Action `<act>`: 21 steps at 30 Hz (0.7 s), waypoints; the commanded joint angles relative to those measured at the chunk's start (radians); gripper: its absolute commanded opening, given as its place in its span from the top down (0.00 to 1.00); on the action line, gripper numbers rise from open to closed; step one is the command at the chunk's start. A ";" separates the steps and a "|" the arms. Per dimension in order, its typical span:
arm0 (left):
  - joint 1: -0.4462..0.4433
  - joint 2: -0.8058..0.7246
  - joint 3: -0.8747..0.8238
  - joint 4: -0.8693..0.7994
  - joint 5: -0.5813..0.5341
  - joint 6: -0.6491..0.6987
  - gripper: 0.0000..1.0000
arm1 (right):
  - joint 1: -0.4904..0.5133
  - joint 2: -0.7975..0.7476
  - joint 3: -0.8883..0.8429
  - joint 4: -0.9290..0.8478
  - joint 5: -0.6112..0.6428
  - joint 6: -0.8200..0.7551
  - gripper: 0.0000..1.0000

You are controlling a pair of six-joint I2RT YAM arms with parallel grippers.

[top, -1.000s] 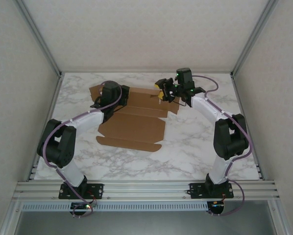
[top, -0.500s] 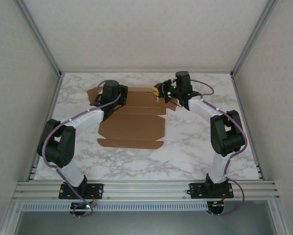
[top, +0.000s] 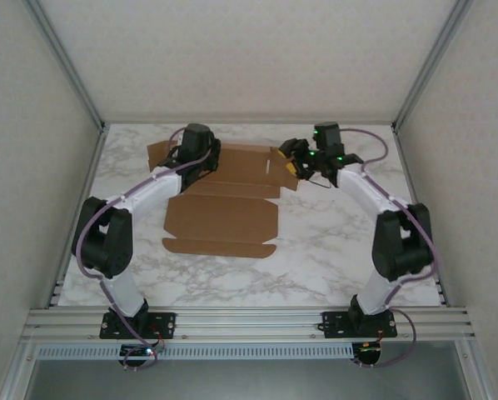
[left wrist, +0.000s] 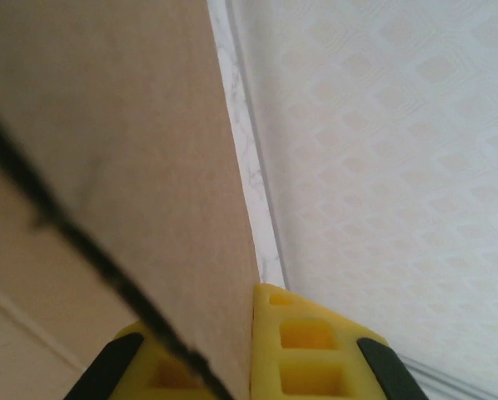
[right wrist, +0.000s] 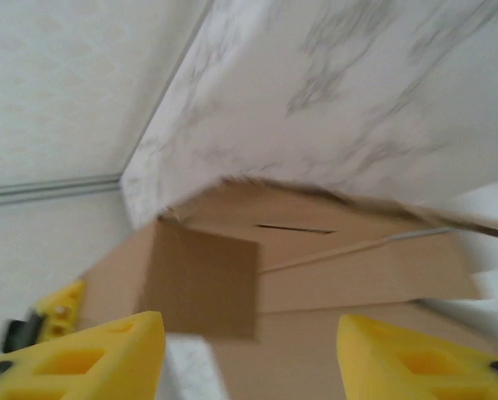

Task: Fold the paper box

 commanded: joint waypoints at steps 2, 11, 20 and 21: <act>0.009 0.080 0.133 -0.151 -0.063 0.006 1.00 | 0.001 -0.108 -0.054 -0.106 0.149 -0.327 0.49; 0.053 0.224 0.268 -0.194 0.015 -0.036 1.00 | 0.040 0.077 -0.020 -0.168 -0.014 -0.509 0.53; 0.095 0.325 0.348 -0.238 0.066 -0.055 1.00 | 0.051 0.307 0.114 -0.206 0.051 -0.537 0.50; 0.098 0.337 0.368 -0.250 0.068 -0.048 1.00 | 0.051 0.332 0.136 -0.216 0.056 -0.534 0.49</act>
